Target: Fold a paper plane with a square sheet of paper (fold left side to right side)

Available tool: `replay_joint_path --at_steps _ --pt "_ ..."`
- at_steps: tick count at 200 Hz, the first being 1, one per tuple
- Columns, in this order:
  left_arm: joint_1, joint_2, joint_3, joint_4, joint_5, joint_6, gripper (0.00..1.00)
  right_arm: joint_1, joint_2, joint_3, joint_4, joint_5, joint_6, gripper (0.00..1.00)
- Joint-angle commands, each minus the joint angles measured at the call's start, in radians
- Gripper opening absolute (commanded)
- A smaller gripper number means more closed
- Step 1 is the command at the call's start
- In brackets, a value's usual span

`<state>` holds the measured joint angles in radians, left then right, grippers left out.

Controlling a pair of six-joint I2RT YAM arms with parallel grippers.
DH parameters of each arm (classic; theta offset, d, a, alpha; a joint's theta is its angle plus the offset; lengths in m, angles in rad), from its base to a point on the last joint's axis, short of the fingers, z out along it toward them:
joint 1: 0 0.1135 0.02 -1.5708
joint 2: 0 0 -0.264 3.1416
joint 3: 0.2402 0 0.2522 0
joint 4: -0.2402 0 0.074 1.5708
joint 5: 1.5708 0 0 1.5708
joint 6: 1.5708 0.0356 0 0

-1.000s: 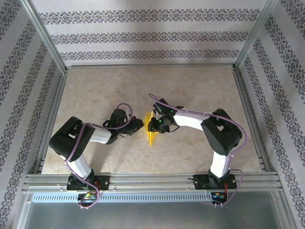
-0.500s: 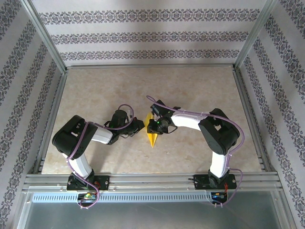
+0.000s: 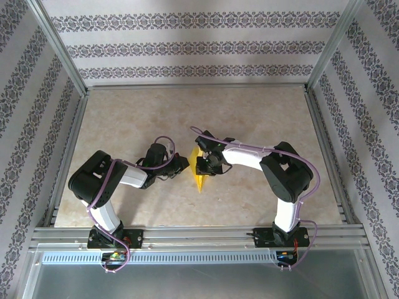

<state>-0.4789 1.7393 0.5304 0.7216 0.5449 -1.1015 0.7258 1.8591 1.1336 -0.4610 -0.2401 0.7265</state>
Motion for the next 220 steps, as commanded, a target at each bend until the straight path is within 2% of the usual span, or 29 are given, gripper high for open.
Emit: replay_joint_path --at_steps 1,29,77,109,139,179,220 --pt "-0.016 -0.015 0.014 0.019 -0.003 0.012 0.0 0.02 0.021 0.035 -0.023 0.005 -0.009 0.24" --pt "-0.016 -0.018 0.013 0.019 -0.003 0.012 0.0 0.026 0.035 0.042 -0.028 0.012 -0.004 0.22" --pt "-0.012 -0.123 0.002 -0.047 -0.034 0.058 0.19 0.013 -0.008 0.059 -0.071 0.062 -0.017 0.09" --pt "0.005 -0.349 0.034 -0.32 -0.114 0.192 0.35 -0.02 -0.009 0.152 -0.154 0.11 -0.073 0.08" --pt "0.023 -0.601 0.069 -0.644 -0.264 0.33 0.45 -0.071 0.056 0.304 -0.249 0.179 -0.13 0.09" --pt "0.038 -0.872 0.066 -0.927 -0.433 0.425 0.5 -0.146 0.217 0.572 -0.388 0.255 -0.197 0.1" --pt "0.042 -1.009 0.015 -1.056 -0.493 0.46 0.52 -0.196 0.378 0.8 -0.455 0.248 -0.212 0.1"
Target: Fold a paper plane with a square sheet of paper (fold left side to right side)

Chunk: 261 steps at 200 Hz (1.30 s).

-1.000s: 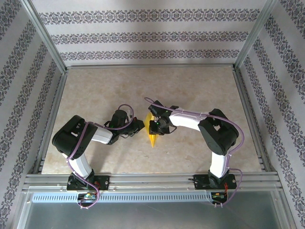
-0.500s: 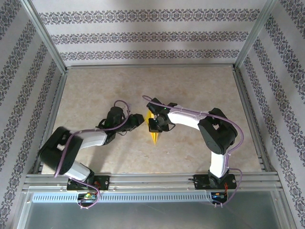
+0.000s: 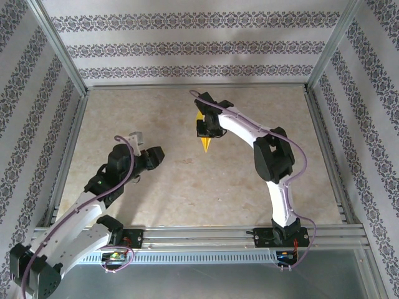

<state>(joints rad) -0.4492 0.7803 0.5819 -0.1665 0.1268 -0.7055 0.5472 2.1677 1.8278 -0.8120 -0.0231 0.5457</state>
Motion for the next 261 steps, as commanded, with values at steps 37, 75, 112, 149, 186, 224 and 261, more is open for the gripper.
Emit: replay_joint_path --at_steps 37,75,112,149,186,224,261 --pt "0.018 -0.142 -0.104 -0.184 -0.138 0.072 0.7 -0.036 0.19 0.235 -0.151 0.013 -0.036 0.11" --pt "0.024 -0.184 -0.116 -0.207 -0.167 0.076 0.73 -0.042 0.266 0.292 -0.169 0.005 -0.042 0.11" --pt "0.028 -0.172 -0.12 -0.211 -0.159 0.072 0.73 -0.044 0.312 0.32 -0.189 0.003 -0.043 0.14" --pt "0.029 -0.158 -0.115 -0.208 -0.145 0.071 0.74 -0.045 0.32 0.32 -0.19 0.005 -0.043 0.22" --pt "0.029 -0.159 -0.113 -0.209 -0.148 0.07 0.74 -0.047 0.314 0.31 -0.199 0.01 -0.038 0.29" --pt "0.03 -0.159 -0.102 -0.22 -0.153 0.072 0.74 -0.047 0.294 0.287 -0.2 0.035 -0.011 0.38" --pt "0.033 -0.158 -0.102 -0.22 -0.153 0.06 0.74 -0.042 0.243 0.245 -0.162 0.085 0.035 0.39"
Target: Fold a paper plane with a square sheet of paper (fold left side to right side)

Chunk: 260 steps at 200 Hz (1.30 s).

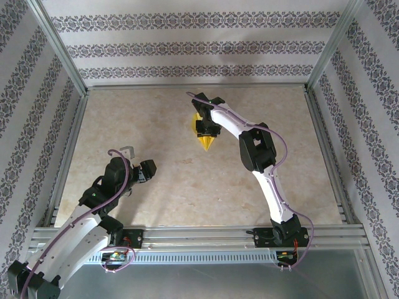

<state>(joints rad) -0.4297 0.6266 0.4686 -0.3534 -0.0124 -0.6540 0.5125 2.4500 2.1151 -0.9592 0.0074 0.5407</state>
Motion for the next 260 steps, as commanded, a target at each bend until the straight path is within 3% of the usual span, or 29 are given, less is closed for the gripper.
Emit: replay_joint_path --at_steps 1,136,158,207,260 --pt "0.014 -0.005 0.011 -0.033 -0.014 0.008 0.74 -0.007 -0.041 -0.042 -0.015 0.054 0.04 0.39" --pt "0.027 0.016 0.064 -0.042 -0.001 0.03 0.75 0.026 -0.201 -0.073 -0.039 0.071 -0.021 0.49" --pt "0.031 0.015 0.073 -0.036 -0.009 0.033 0.8 0.036 -0.269 -0.115 -0.035 0.079 -0.047 0.51" --pt "0.055 0.015 0.074 -0.009 -0.095 0.072 1.0 0.061 -0.556 -0.327 0.029 0.155 -0.124 0.62" --pt "0.088 0.006 0.07 0.027 -0.271 0.178 1.0 0.014 -0.944 -0.66 0.152 0.196 -0.174 0.8"
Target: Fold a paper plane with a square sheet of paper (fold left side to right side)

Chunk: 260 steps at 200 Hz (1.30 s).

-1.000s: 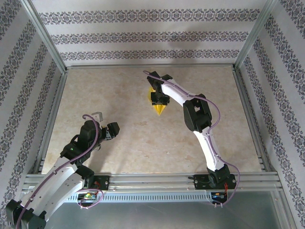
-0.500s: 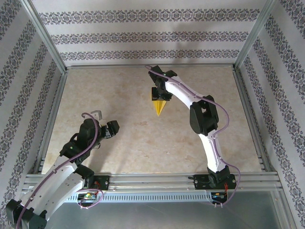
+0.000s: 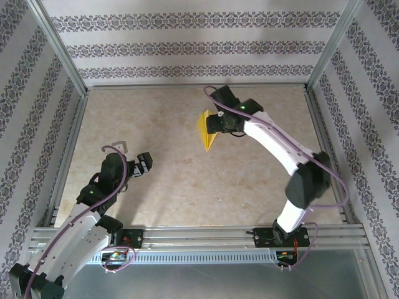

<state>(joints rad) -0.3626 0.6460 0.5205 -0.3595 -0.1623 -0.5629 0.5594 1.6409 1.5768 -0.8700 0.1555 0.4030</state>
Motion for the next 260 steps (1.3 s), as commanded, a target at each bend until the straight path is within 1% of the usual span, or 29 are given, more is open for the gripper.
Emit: replay_joint_path --at_steps 1,51,88,124,147,170,232,260 --pt "0.021 -0.014 0.017 0.036 -0.123 0.09 1.0 -0.035 -0.143 -0.129 0.066 0.047 -0.037 0.8" --pt "0.035 -0.032 -0.018 0.114 -0.283 0.244 1.0 -0.16 -0.502 -0.458 0.209 0.034 -0.071 0.98" --pt "0.046 -0.028 -0.01 0.134 -0.324 0.327 1.0 -0.309 -0.727 -0.65 0.29 0.005 -0.09 0.98" --pt "0.052 -0.037 -0.024 0.19 -0.335 0.371 1.0 -0.453 -0.881 -0.816 0.415 -0.001 -0.091 0.98" --pt "0.053 -0.035 -0.027 0.202 -0.336 0.374 1.0 -0.511 -0.922 -0.933 0.543 -0.025 -0.127 0.98" --pt "0.054 -0.032 -0.024 0.196 -0.335 0.376 1.0 -0.533 -0.924 -1.015 0.656 -0.001 -0.153 0.98" --pt "0.056 -0.028 -0.026 0.199 -0.329 0.362 1.0 -0.55 -0.871 -1.067 0.732 -0.012 -0.178 0.98" --pt "0.056 -0.026 -0.031 0.206 -0.318 0.35 1.0 -0.552 -0.88 -1.144 0.849 -0.018 -0.218 0.98"
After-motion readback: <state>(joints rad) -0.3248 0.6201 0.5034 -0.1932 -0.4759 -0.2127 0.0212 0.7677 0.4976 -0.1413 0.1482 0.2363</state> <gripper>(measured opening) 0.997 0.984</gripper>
